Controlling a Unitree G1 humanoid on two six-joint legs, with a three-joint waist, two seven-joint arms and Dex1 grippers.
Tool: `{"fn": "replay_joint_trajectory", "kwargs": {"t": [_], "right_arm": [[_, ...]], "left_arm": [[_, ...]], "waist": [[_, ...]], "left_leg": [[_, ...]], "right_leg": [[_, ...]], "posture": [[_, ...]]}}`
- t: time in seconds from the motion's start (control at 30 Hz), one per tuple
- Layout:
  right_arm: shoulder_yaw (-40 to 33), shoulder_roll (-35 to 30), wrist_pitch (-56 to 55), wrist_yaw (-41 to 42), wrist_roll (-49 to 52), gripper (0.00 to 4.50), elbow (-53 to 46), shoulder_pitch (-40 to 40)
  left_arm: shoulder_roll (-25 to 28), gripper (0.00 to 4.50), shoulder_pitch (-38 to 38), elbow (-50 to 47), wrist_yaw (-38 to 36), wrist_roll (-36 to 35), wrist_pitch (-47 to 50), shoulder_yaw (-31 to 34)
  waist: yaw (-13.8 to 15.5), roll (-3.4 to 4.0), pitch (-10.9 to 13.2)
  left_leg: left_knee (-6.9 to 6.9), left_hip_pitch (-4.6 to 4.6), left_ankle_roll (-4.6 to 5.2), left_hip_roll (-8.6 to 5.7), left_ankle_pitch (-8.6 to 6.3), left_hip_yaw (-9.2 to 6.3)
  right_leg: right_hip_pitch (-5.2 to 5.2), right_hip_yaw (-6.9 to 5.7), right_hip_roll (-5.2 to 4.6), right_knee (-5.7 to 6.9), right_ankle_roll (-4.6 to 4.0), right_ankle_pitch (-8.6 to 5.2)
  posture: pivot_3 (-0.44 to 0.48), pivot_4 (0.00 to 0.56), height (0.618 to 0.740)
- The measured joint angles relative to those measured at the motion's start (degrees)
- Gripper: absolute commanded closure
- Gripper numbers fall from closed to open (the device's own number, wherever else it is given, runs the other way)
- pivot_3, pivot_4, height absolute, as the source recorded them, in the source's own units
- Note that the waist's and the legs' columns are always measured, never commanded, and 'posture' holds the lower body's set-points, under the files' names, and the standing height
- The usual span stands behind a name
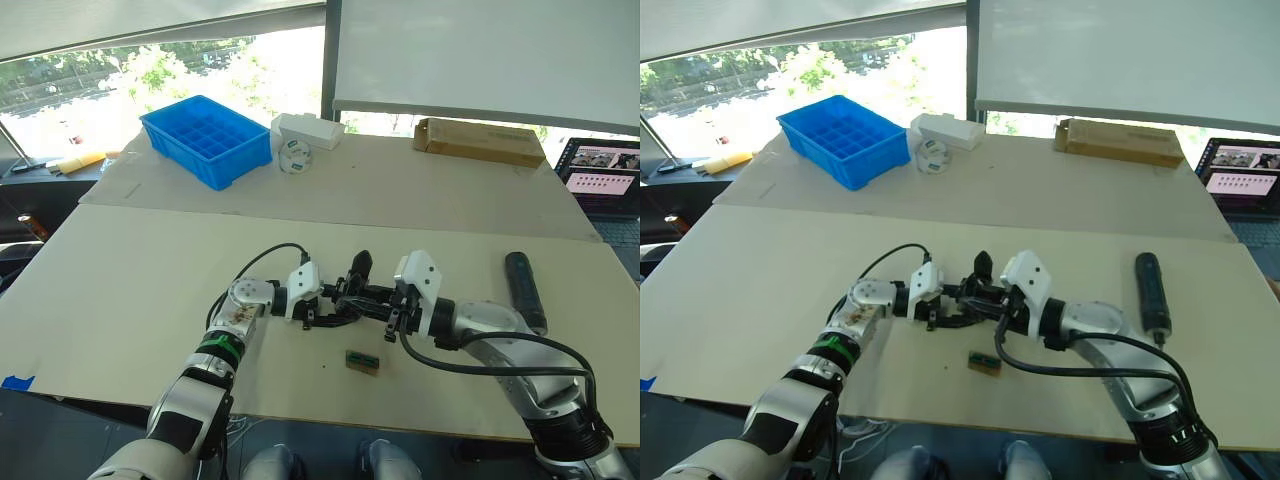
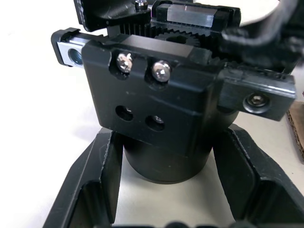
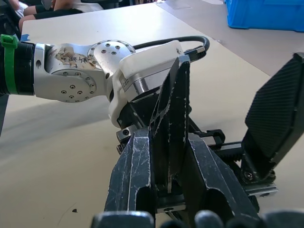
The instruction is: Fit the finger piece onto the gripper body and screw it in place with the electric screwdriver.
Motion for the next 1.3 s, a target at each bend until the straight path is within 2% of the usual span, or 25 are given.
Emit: {"fn": "replay_joint_trajectory", "kwargs": {"t": [0.5,1.0,1.3], "right_arm": [[0.5,-0.2,1.4,2.2,-2.0,4.11,0.0,-1.3],[0.3,-0.4,8.9,4.2,0.3,4.11,3.2,-5.9],[1.8,-1.6,7.0,6.0,-0.6,4.11,5.1,-6.9]], "left_arm": [[0.3,2.21,1.3,-3.0,-0.3,0.0,3.2,-0.3],[0.5,2.21,1.9,-3.5,-0.5,-0.3,4.0,-0.4],[0.4,2.21,2.0,-3.4,0.2,-0.2,4.2,-0.4]], "waist": [[-0.2,0.03,0.0],[-0.4,0.17,-0.2],[-0.5,0.17,-0.4]], "left_leg": [[-0.01,0.06,-0.02,0.01,0.00,0.01],[-0.02,0.20,-0.02,0.02,0.00,0.01],[-0.02,0.38,-0.03,0.03,-0.01,0.00]], "right_leg": [[0.03,0.01,0.03,0.01,0.01,-0.01],[0.11,0.04,0.02,0.02,0.00,-0.01],[0.23,0.09,-0.03,0.04,-0.01,-0.02]], "posture": [[0.000,0.150,0.740],[0.000,0.150,0.740],[0.000,0.150,0.740]]}}
